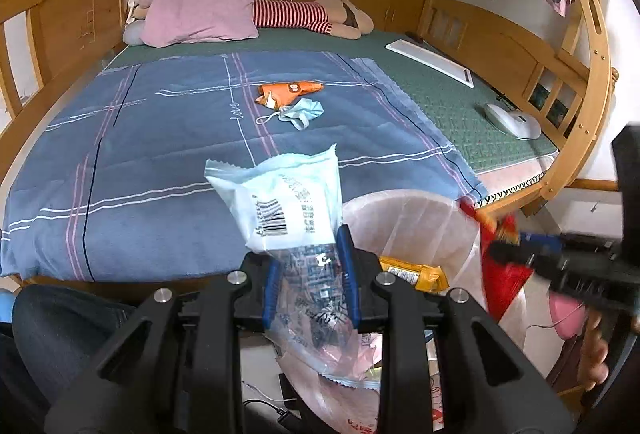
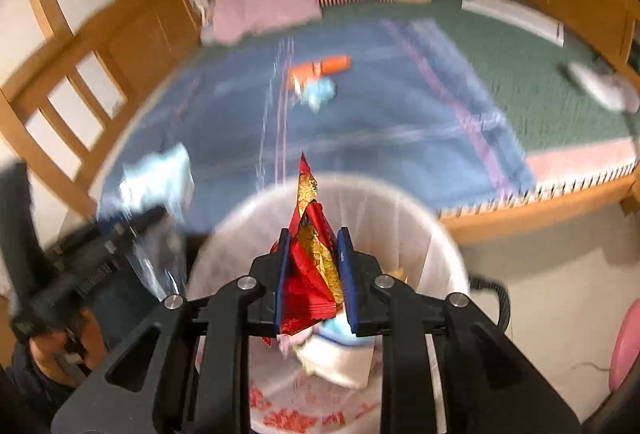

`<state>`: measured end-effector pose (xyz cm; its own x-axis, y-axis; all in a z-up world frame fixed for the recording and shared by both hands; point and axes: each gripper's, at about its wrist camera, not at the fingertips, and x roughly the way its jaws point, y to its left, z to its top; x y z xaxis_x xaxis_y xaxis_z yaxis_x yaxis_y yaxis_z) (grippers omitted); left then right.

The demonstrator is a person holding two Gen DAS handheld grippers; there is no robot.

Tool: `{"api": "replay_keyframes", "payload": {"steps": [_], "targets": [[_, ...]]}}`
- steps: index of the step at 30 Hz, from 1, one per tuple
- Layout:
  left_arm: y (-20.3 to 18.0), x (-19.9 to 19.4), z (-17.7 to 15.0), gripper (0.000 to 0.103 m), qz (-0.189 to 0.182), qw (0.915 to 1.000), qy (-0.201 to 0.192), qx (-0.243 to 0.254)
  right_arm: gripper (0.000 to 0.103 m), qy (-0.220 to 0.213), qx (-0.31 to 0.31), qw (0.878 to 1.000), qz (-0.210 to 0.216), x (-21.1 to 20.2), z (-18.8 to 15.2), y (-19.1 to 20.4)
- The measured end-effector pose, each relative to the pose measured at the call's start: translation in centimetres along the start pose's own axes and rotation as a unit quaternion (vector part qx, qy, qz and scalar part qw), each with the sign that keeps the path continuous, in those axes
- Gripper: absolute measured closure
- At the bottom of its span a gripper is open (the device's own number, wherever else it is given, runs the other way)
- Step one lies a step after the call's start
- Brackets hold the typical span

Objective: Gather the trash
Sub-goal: 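Carry the red chip bag and plastic bag over the wastebasket with both tools, then open both tools to drop the chip bag and plastic bag into the basket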

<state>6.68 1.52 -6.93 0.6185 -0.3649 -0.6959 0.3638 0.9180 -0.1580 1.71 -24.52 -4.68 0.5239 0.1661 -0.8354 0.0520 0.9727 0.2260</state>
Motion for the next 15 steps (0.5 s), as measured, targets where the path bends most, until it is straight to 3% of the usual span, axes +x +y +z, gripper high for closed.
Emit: {"api": "replay_keyframes", "payload": {"steps": [1,2,5,8,9,11,12,15], "targets": [[0.1,0.1,-0.1,0.076,0.0,1.0,0.001,-0.002,0.066,0.019,0.006,1.0,-0.001,0.5,-0.1,-0.1],[0.2,0.2,0.0,0.076,0.0,1.0,0.003,-0.002,0.052,0.022,0.009,1.0,0.0,0.7,-0.1,0.0],[0.2,0.7,-0.2,0.076,-0.001,0.9999,0.01,-0.001,0.032,-0.015,0.037,0.999,0.013,-1.2,0.3,-0.8],[-0.2,1.1,-0.4,0.076,-0.007,0.9998,0.017,0.006,0.029,-0.049,0.051,0.997,0.012,-3.0,0.5,-1.3],[-0.4,1.2,-0.5,0.076,-0.011,0.9997,0.02,0.009,0.028,-0.088,0.064,0.994,0.001,-4.7,0.6,-1.7],[-0.9,1.7,-0.7,0.076,-0.025,0.999,0.029,0.022,0.027,-0.118,0.074,0.99,-0.009,-5.7,0.5,-2.0],[-1.3,2.0,-0.9,0.076,-0.037,0.9981,0.038,0.032,0.026,-0.153,0.09,0.984,-0.017,-7.1,0.4,-2.3],[-2.7,2.9,-1.6,0.076,-0.059,0.9946,0.062,0.058,0.021,-0.182,0.108,0.977,-0.004,-8.2,0.1,-2.9]]}}
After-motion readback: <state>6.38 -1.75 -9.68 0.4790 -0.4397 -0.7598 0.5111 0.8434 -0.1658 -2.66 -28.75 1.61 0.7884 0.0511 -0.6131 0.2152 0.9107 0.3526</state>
